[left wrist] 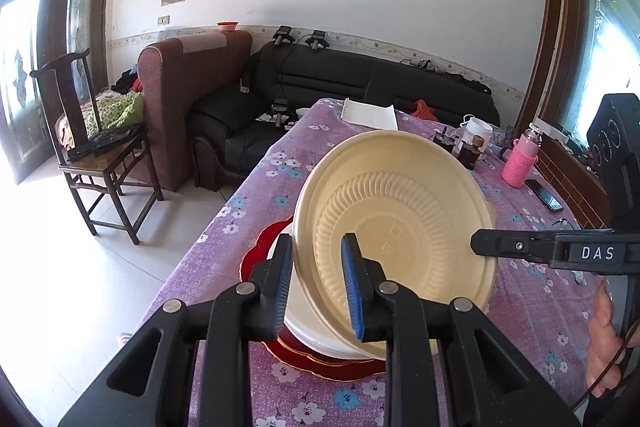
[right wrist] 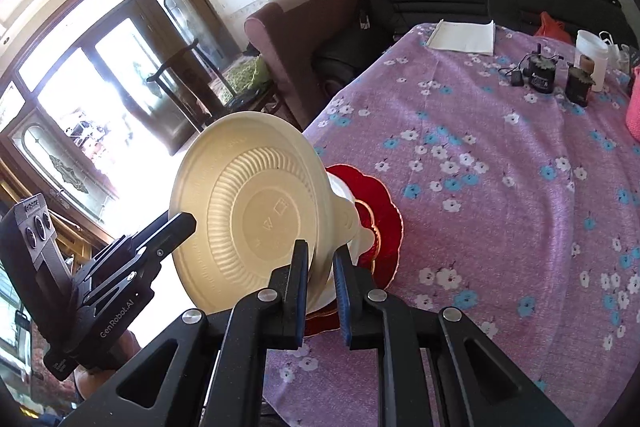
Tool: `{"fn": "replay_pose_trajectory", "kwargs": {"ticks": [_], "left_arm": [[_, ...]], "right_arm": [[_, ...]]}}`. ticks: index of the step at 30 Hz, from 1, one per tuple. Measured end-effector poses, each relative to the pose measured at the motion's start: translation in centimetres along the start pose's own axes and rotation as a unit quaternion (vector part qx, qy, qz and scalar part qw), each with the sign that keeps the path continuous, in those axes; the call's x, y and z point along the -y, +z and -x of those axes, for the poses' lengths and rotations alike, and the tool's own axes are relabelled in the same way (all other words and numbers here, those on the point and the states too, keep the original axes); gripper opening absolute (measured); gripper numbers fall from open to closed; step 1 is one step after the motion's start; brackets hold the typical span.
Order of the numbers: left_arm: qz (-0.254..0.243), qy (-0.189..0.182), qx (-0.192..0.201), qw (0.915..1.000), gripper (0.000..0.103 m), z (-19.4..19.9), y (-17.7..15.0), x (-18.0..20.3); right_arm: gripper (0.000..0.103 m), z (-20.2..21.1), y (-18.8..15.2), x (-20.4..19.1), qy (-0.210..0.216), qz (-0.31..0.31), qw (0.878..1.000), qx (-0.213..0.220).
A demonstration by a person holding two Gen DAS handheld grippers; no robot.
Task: Organize plates and bowls
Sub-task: 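Lower the cream bowl into the white bowl on the stack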
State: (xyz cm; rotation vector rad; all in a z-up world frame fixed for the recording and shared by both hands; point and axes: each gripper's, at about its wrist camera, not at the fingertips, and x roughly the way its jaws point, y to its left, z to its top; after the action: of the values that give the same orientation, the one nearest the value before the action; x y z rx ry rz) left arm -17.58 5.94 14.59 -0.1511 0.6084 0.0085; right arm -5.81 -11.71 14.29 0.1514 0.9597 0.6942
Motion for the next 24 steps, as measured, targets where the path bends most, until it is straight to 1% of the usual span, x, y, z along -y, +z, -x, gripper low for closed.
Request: {"fn": "replay_pose_trajectory", "kwargs": {"ticks": [4,8,18,24], "left_arm": [[0.009,0.004,0.001,0.9999,0.023,-0.1,0.0,-0.8],[0.016,0.006,-0.003,0.9999,0.023,-0.7,0.0,-1.4],[0.027,0.005,-0.023,0.9994,0.023,-2.6,-0.4,-2.6],[0.029,0.005,-0.029,0.9991,0.023,-3.5,-0.5,-2.7]], "right_arm": [[0.016,-1.6,0.1,0.1,0.017,-0.016,0.999,-0.025],[0.016,-2.9,0.3,-0.1,0.018,-0.019,0.999,-0.039],[0.016,-4.1,0.6,0.3,0.018,-0.029,0.998,-0.054],[0.016,-4.4,0.7,0.4,0.013,-0.028,0.998,-0.053]]}}
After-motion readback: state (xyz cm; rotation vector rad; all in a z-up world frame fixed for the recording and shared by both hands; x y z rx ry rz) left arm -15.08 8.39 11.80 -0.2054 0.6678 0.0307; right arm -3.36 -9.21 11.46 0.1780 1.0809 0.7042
